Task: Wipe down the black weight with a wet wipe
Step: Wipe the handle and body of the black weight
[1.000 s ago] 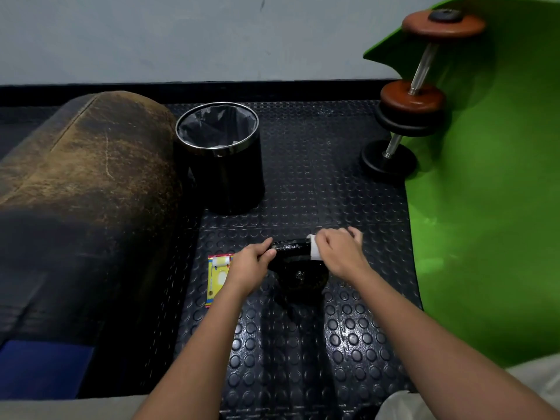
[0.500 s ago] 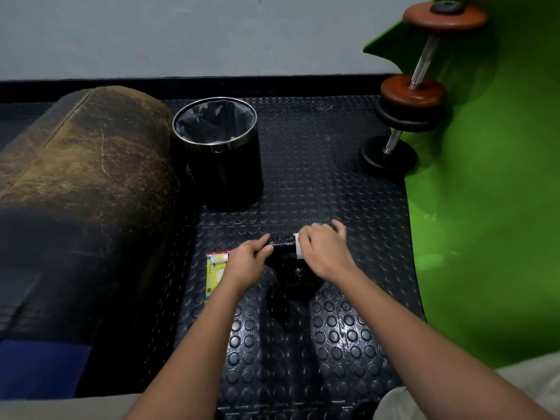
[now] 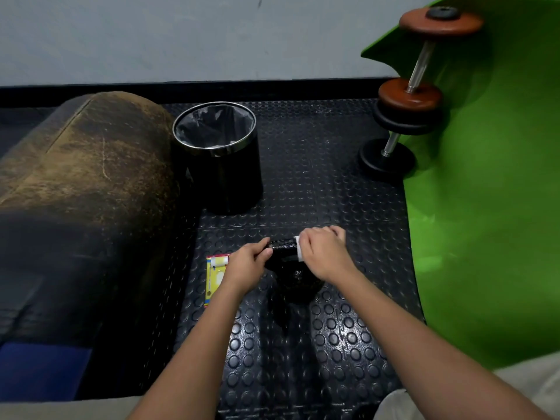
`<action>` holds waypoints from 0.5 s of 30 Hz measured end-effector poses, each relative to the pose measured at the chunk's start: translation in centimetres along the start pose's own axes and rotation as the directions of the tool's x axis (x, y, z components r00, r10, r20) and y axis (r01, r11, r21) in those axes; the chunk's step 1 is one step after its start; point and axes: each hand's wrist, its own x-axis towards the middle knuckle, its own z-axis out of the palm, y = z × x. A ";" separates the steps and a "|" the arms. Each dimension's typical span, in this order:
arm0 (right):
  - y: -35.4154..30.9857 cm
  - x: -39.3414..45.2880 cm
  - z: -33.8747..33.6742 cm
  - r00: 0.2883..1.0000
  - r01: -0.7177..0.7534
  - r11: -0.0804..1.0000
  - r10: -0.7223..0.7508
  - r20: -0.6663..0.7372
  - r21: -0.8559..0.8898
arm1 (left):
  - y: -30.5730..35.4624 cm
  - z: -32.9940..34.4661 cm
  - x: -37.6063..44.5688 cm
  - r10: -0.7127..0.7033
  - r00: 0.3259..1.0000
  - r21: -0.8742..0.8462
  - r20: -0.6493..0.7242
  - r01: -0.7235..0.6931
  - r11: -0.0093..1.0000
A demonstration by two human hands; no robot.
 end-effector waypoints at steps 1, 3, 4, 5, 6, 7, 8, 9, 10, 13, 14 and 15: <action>0.1 -0.1 0.1 1.000 0.023 1.000 -0.023 -0.004 0.011 | 0.0 0.0 0.1 -0.001 1.000 0.002 0.000 0.001 1.000; 1.1 -0.2 0.1 1.000 0.024 0.999 -0.024 0.009 0.048 | 0.0 0.0 0.1 -0.002 1.000 -0.004 0.011 0.002 1.000; 1.7 -0.3 0.0 1.000 0.003 0.998 -0.004 0.012 0.067 | 0.0 0.0 0.1 -0.001 1.000 -0.009 0.018 0.001 1.000; 2.4 -0.5 -0.1 0.999 -0.038 0.995 0.037 0.013 0.096 | -0.1 0.1 0.1 0.001 1.000 -0.012 0.023 0.000 1.000; 3.0 -0.7 -0.3 0.995 -0.098 0.984 0.096 0.018 0.146 | -0.1 0.1 0.1 0.002 1.000 -0.011 0.024 -0.002 1.000; 3.6 -1.0 -0.5 0.983 -0.183 0.957 0.179 0.037 0.225 | -0.1 0.1 0.1 0.005 1.000 -0.005 0.024 -0.005 1.000; 3.9 -1.1 -0.7 0.962 -0.273 0.917 0.265 0.068 0.292 | -0.1 0.1 0.0 0.008 1.000 0.002 0.023 -0.008 1.000; 4.0 -1.1 -0.9 0.937 -0.349 0.881 0.335 0.101 0.320 | -0.1 0.1 0.0 0.010 1.000 0.009 0.022 -0.010 1.000; 3.8 -0.8 -1.0 0.927 -0.375 0.877 0.356 0.119 0.299 | -0.1 0.1 0.0 0.012 1.000 0.015 0.021 -0.012 1.000; 2.1 0.2 -1.3 0.969 -0.237 0.964 0.226 0.097 0.124 | -0.1 0.1 0.1 0.002 1.000 0.002 0.017 -0.002 1.000; 1.2 0.4 -1.3 0.983 -0.171 0.982 0.165 0.081 0.079 | -0.1 0.1 0.1 -0.003 1.000 -0.005 0.015 0.003 1.000; 0.6 0.4 -1.2 0.993 -0.105 0.994 0.102 0.067 0.038 | -0.1 0.1 0.1 -0.006 1.000 -0.007 0.012 0.006 1.000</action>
